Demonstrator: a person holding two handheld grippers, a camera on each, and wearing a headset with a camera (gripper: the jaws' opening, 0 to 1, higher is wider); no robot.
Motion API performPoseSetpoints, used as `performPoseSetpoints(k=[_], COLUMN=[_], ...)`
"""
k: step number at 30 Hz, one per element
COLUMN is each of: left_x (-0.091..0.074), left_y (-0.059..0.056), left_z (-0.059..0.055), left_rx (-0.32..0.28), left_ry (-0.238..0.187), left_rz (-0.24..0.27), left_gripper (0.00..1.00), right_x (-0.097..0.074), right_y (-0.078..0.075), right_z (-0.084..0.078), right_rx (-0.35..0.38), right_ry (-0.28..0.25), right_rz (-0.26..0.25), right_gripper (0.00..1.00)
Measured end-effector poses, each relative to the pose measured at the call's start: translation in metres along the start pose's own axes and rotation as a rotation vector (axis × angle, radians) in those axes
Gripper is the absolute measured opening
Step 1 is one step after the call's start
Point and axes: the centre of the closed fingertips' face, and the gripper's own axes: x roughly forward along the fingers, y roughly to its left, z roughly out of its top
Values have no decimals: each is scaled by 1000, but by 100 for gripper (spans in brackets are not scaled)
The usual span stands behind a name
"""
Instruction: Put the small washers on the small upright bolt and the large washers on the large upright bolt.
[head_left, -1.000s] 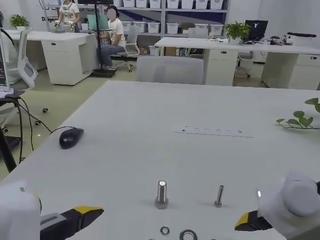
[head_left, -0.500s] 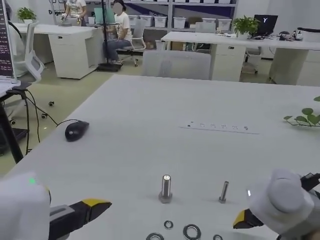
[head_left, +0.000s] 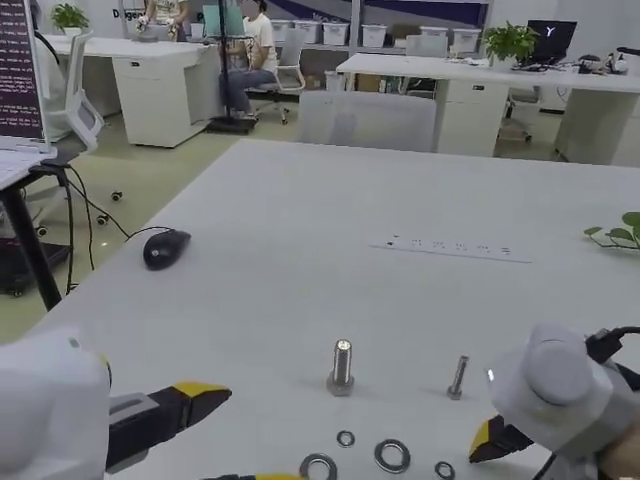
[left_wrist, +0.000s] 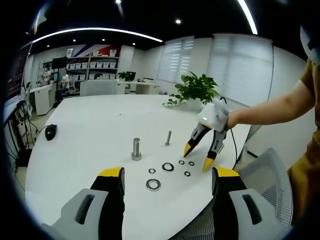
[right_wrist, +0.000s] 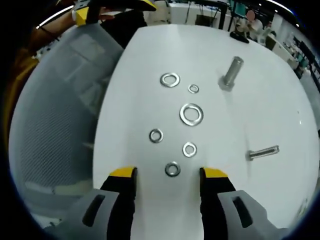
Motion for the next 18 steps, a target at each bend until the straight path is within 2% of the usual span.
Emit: performPoseSetpoints(k=[18], left_x=[0], left_y=[0], left_z=[-1], left_rx=[-8], left_ry=[-8], left_rz=[10], left_gripper=[71], right_x=[1], right_y=[-3], right_z=[-3], right_rx=[-58], right_ry=[39], right_rz=[-28], right_gripper=[40])
